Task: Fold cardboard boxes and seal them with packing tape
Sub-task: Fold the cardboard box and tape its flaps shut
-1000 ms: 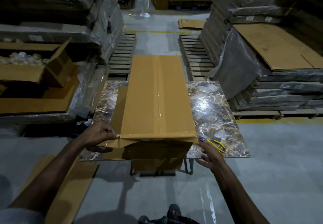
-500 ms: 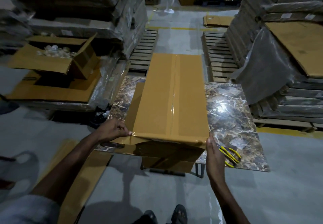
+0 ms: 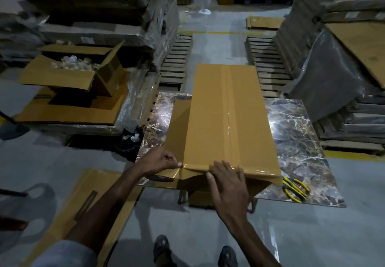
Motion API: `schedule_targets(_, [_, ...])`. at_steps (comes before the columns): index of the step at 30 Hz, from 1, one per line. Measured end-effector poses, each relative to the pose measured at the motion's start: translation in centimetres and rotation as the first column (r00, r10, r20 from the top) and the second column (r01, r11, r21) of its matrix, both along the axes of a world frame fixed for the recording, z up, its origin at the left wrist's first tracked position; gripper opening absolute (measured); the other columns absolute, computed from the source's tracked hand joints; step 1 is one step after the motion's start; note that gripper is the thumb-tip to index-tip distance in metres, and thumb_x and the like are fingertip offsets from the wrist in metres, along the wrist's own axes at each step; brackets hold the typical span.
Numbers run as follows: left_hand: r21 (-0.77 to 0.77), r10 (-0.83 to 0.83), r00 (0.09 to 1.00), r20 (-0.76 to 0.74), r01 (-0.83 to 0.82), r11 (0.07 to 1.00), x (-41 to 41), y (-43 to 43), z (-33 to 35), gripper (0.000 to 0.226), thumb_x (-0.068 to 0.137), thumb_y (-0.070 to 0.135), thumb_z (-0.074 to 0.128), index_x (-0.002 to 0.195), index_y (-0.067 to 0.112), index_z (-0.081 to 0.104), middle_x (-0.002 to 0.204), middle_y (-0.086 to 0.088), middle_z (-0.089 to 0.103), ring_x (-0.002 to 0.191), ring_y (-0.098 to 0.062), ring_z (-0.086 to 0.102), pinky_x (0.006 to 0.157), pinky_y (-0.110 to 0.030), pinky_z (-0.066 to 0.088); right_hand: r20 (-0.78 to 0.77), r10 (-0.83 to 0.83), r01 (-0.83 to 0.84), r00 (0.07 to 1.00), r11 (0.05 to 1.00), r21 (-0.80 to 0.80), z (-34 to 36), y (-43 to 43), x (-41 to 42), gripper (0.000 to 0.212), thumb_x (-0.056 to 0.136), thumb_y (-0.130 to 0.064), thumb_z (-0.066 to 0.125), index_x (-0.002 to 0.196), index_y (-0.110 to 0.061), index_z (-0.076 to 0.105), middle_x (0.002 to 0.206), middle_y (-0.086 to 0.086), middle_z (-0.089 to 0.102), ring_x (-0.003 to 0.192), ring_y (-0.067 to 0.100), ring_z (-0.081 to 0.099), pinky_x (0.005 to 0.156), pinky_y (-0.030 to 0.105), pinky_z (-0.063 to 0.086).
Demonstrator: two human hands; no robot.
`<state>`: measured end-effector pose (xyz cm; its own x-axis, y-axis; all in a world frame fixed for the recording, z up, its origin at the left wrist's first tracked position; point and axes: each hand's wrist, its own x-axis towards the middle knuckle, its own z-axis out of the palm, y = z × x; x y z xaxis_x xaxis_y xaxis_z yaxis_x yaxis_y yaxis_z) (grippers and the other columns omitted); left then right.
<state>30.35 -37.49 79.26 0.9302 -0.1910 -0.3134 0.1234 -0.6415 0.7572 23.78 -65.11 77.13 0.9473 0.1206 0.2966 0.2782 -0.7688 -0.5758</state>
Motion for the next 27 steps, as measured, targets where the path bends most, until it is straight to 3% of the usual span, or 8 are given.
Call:
schedule_targets(3, [-0.048,-0.043,0.999,-0.016,0.043,0.998,0.2,0.5,-0.8,0.027,0.08,0.056,0.082,0.084,0.03,0.084,0.083,0.011,0.079,0.081,-0.01,0.073,0.077,-0.035,0.055,0.062,-0.109,0.11,0.992,0.994,-0.006,-0.4,4.8,0.2,0.036,0.095,-0.054,0.056,0.114,-0.03,0.076,0.133,-0.011,0.068,0.138,0.014,0.052,0.126,0.05,0.019])
schedule_targets(6, [-0.114,-0.068,0.997,-0.027,0.065,0.991,0.5,1.3,-1.9,0.044,0.074,0.074,0.075,0.088,0.032,0.083,0.088,0.012,0.08,0.089,-0.011,0.075,0.087,-0.044,0.061,0.08,-0.252,0.254,0.964,0.967,-0.015,-0.5,8.4,0.5,0.03,0.087,-0.054,0.07,0.106,-0.031,0.076,0.129,-0.011,0.071,0.137,0.018,0.052,0.125,0.053,0.014])
schedule_targets(9, [-0.128,-0.105,0.994,-0.009,0.103,0.986,0.9,1.5,-2.4,0.03,0.082,0.061,0.076,0.091,0.033,0.083,0.092,0.018,0.079,0.094,-0.005,0.073,0.091,-0.044,0.06,0.096,-0.344,0.35,0.934,0.936,-0.048,-0.7,10.1,0.8,0.04,0.081,-0.047,0.084,0.113,-0.027,0.07,0.12,-0.009,0.074,0.135,0.022,0.053,0.122,0.061,0.016])
schedule_targets(17, [-0.212,-0.207,0.978,-0.037,0.195,0.958,2.3,2.2,-2.5,0.012,0.091,0.043,0.077,0.092,0.033,0.083,0.097,0.018,0.078,0.096,-0.002,0.072,0.083,-0.043,0.063,0.166,-0.396,0.417,0.903,0.901,-0.118,-0.8,11.2,1.1,0.037,0.083,-0.051,0.07,0.108,-0.024,0.072,0.12,-0.01,0.073,0.132,0.02,0.057,0.117,0.066,0.026])
schedule_targets(21, [-0.213,-0.218,0.975,-0.038,0.205,0.955,2.7,2.1,-2.6,0.01,0.09,0.043,0.079,0.091,0.033,0.083,0.096,0.021,0.078,0.094,0.003,0.07,0.089,-0.034,0.055,0.356,-0.511,0.492,0.782,0.858,0.151,-0.4,6.4,0.5,0.02,0.09,-0.033,0.076,0.097,-0.014,0.075,0.119,0.004,0.075,0.11,0.018,0.066,0.108,0.048,0.043])
schedule_targets(23, [-0.209,-0.235,0.971,-0.047,0.22,0.953,2.9,2.1,-2.7,0.013,0.09,0.044,0.078,0.091,0.032,0.083,0.097,0.02,0.078,0.094,0.002,0.071,0.093,-0.035,0.055,0.278,-0.764,0.667,0.583,0.645,0.373,-0.7,0.5,0.2,0.015,0.095,-0.021,0.069,0.097,-0.008,0.075,0.108,0.008,0.076,0.099,0.024,0.069,0.094,0.043,0.052])
schedule_targets(25, [-0.198,-0.263,0.963,-0.054,0.248,0.948,2.9,2.0,-3.0,0.017,0.091,0.046,0.077,0.091,0.031,0.083,0.098,0.021,0.078,0.096,0.002,0.071,0.097,-0.038,0.055,0.054,-0.88,0.811,0.472,0.457,0.365,-1.5,-6.4,1.1,0.022,0.095,-0.024,0.059,0.101,-0.01,0.075,0.098,0.011,0.075,0.094,0.032,0.069,0.085,0.04,0.051])
schedule_targets(27, [-0.196,-0.261,0.964,-0.057,0.246,0.949,2.8,1.8,-3.0,0.029,0.088,0.056,0.076,0.092,0.028,0.083,0.1,0.02,0.078,0.097,0.002,0.072,0.098,-0.038,0.055,-0.207,-0.828,0.853,0.521,0.499,0.151,-2.9,-12.4,3.0,0.037,0.084,-0.026,0.051,0.108,-0.015,0.077,0.101,0.015,0.076,0.096,0.037,0.07,0.082,0.037,0.048])
